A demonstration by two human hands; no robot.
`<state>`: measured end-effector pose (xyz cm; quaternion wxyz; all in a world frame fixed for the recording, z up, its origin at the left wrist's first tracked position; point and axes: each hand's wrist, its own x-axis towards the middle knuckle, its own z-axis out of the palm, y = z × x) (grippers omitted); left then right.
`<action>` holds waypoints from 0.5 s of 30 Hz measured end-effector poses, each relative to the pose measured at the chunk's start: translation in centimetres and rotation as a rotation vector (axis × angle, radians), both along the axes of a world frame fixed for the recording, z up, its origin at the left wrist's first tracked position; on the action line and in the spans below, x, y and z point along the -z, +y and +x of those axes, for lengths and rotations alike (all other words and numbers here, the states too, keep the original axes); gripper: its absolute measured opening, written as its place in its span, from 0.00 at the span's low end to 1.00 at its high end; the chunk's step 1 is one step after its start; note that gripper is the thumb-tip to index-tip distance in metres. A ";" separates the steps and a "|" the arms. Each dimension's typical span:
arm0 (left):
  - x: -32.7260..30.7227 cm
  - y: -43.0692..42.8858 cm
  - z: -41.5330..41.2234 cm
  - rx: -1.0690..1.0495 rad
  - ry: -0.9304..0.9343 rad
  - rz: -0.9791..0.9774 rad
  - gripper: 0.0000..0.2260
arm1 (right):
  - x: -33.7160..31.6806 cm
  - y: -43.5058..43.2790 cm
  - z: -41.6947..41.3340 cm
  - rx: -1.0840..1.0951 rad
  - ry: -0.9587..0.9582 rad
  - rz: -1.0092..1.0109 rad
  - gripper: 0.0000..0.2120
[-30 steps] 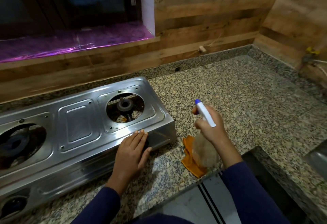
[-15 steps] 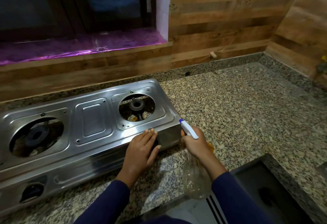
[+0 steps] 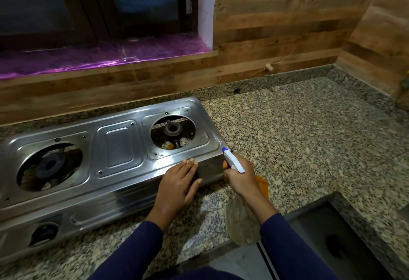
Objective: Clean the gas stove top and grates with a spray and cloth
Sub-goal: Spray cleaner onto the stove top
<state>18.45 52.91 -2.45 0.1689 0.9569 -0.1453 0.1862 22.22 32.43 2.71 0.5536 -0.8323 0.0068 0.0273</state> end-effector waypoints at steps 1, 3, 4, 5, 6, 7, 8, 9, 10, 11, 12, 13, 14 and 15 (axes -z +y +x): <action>-0.1 0.0 0.0 0.001 0.001 0.002 0.23 | 0.0 0.0 0.0 0.012 0.003 0.003 0.08; -0.2 0.1 0.0 0.003 0.002 0.006 0.24 | 0.1 0.1 0.0 0.006 0.001 0.003 0.08; -0.2 0.1 0.0 0.004 0.002 0.005 0.23 | 0.2 0.2 0.1 -0.007 -0.009 -0.002 0.08; -0.3 0.1 0.0 0.005 0.000 0.006 0.23 | 0.1 0.2 0.0 -0.023 -0.021 -0.007 0.08; -0.3 0.1 0.0 0.005 -0.001 0.011 0.23 | 0.2 0.3 0.0 -0.035 -0.037 -0.007 0.07; -0.3 0.1 0.0 0.003 -0.003 0.017 0.23 | 0.1 0.4 -0.2 -0.042 -0.050 -0.006 0.06; -0.4 0.1 0.0 0.002 -0.001 0.021 0.23 | 0.1 0.5 -0.3 -0.043 -0.063 -0.001 0.05; -0.4 0.1 0.0 0.002 0.001 0.021 0.23 | 0.2 0.5 -0.3 -0.036 -0.066 0.002 0.04; -0.4 0.1 -0.1 0.003 0.003 0.022 0.24 | 0.3 0.5 -0.3 -0.027 -0.068 0.004 0.05; -0.4 0.1 -0.1 0.003 0.004 0.024 0.24 | 0.3 0.5 -0.3 -0.020 -0.068 0.001 0.06; -0.4 0.1 -0.1 0.002 0.005 0.027 0.24 | 0.4 0.5 -0.4 -0.018 -0.072 0.002 0.07; -0.4 0.1 -0.1 0.001 0.006 0.031 0.24 | 0.3 0.4 -0.5 -0.023 -0.080 0.005 0.07; -0.4 0.1 -0.1 0.000 0.008 0.032 0.24 | 0.3 0.4 -0.6 -0.029 -0.091 0.011 0.06; -0.3 0.0 -0.1 -0.001 0.008 0.034 0.24 | 0.2 0.4 -0.8 -0.033 -0.098 0.016 0.05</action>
